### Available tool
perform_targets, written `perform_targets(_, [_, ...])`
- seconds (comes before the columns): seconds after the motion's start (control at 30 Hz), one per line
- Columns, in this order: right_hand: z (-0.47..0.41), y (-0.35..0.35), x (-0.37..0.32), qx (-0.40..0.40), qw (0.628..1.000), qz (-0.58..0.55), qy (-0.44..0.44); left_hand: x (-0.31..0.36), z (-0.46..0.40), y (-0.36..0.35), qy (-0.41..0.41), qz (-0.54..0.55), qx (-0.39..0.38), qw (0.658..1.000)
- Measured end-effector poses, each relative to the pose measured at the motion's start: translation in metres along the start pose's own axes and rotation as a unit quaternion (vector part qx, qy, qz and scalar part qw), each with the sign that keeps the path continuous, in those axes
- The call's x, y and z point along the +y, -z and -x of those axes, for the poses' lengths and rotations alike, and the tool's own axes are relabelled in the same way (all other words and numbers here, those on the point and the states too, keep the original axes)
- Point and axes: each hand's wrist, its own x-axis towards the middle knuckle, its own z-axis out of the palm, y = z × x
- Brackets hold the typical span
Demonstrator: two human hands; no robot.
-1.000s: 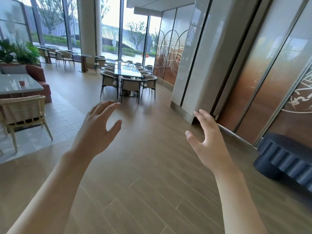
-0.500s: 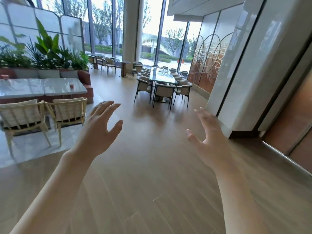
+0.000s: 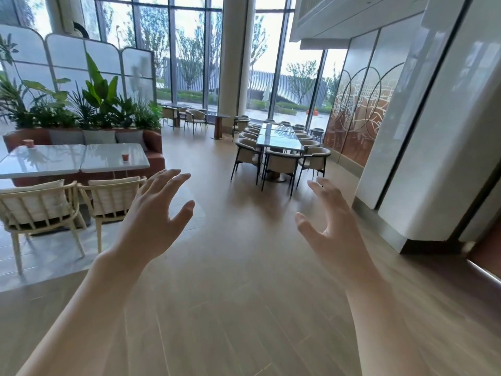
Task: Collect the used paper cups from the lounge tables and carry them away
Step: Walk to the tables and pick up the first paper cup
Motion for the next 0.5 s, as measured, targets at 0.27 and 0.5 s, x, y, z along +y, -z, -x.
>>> perform_targets(0.27, [-0.07,-0.053,0.062,-0.045,0.998,-0.031,0.007,-0.031,-0.05,-0.059,0.032,-0.026,-0.018,0.999])
perform_targets(0.5, [-0.137,-0.103,0.091,-0.068,0.997,-0.016,0.013,-0.084,-0.114,-0.095,0.054,-0.041,-0.002,0.998])
